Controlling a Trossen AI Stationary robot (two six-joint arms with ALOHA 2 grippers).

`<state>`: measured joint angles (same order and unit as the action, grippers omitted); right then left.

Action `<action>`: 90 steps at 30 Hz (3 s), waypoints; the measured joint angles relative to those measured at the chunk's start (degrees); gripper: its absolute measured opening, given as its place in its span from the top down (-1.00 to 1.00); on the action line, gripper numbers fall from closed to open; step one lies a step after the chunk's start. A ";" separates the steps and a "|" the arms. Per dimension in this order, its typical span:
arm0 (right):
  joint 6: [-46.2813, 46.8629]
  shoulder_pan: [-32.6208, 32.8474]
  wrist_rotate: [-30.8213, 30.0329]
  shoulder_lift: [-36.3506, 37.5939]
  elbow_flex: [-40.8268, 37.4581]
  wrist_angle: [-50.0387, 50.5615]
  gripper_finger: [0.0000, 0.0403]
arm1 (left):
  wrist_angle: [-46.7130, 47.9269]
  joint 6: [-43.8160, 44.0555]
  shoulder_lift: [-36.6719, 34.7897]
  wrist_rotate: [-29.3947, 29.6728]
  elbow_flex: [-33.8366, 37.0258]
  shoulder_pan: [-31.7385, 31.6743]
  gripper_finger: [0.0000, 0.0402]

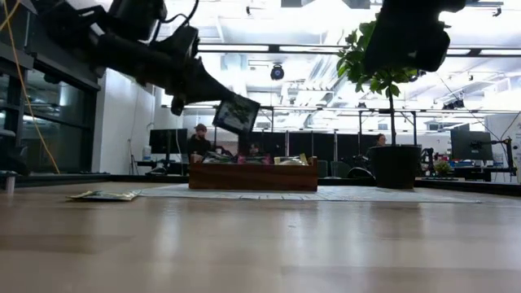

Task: Pick & Place Tea
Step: Put the purple tea bag into the left section of the wooden organizer, then put the yellow tea bag into the right section of the wooden organizer

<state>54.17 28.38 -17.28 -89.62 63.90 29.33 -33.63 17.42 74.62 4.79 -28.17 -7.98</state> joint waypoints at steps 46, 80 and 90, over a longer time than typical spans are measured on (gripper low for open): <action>4.97 -0.26 -4.02 0.00 0.00 -0.88 0.94 | -0.19 -9.47 8.95 -17.99 0.77 -27.33 1.00; 2.20 -0.26 -4.82 0.00 0.00 -0.88 0.94 | -2.20 -9.88 4.59 -21.99 0.58 -27.31 0.23; -12.34 -4.17 0.07 0.00 0.00 -10.07 0.99 | 9.49 -11.91 -8.45 -22.25 0.55 -27.27 0.33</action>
<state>41.84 24.21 -17.20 -89.62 63.90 19.26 -24.14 5.50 66.17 -17.46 -27.62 -35.24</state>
